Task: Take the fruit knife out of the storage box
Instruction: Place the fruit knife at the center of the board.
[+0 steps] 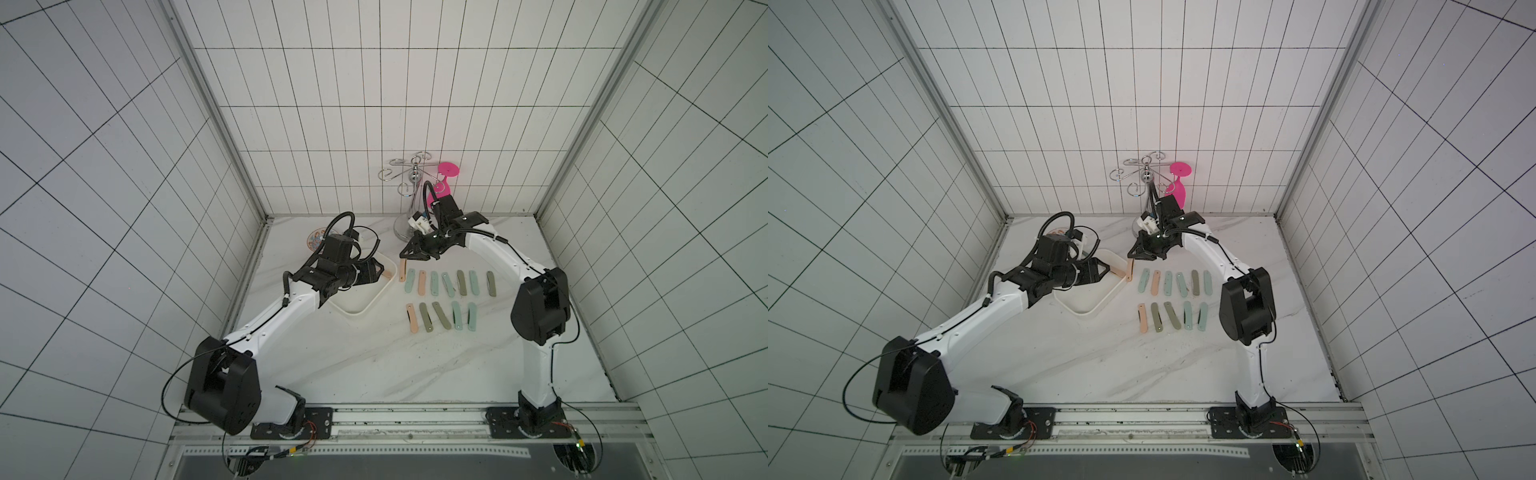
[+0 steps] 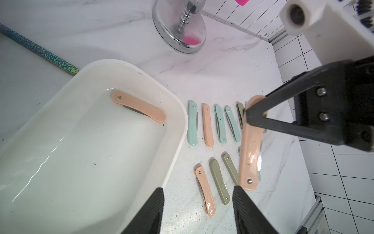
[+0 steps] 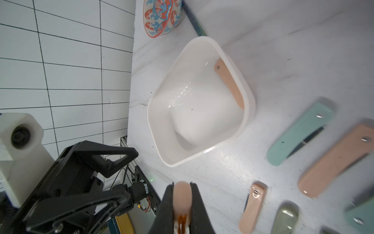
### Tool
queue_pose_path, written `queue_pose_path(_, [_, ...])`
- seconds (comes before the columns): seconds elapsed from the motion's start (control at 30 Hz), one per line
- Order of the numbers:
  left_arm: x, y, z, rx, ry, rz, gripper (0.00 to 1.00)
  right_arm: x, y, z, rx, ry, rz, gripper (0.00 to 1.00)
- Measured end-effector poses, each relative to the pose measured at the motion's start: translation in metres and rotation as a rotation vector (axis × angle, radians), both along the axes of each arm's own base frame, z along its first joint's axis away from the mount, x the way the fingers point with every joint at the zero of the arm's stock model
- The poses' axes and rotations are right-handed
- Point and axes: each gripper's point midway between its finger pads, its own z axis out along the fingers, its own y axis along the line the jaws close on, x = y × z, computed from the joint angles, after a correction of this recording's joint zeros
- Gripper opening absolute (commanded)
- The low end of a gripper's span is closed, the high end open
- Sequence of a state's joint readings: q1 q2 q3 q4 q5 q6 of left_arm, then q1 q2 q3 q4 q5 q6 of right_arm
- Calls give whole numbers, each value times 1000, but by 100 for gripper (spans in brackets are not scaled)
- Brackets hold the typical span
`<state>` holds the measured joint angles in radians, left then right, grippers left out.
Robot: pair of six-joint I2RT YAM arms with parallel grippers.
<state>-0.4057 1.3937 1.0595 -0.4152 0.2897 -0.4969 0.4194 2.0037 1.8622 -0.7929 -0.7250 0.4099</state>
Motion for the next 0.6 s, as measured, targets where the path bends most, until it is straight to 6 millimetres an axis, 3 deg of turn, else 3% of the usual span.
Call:
queue_pose_path(0.17, [4,6,0,0,-1,17,57,-12,-71,-5,-139,13,-92,0])
queue_pose_path(0.4, [5,9,-1,0,1,16,57,-49,-169,-48,-420,150,-227,0])
queue_pose_path(0.6, [6,5,-10,-4,25,3,56,-87,-221,-89,-670,282,-265,0])
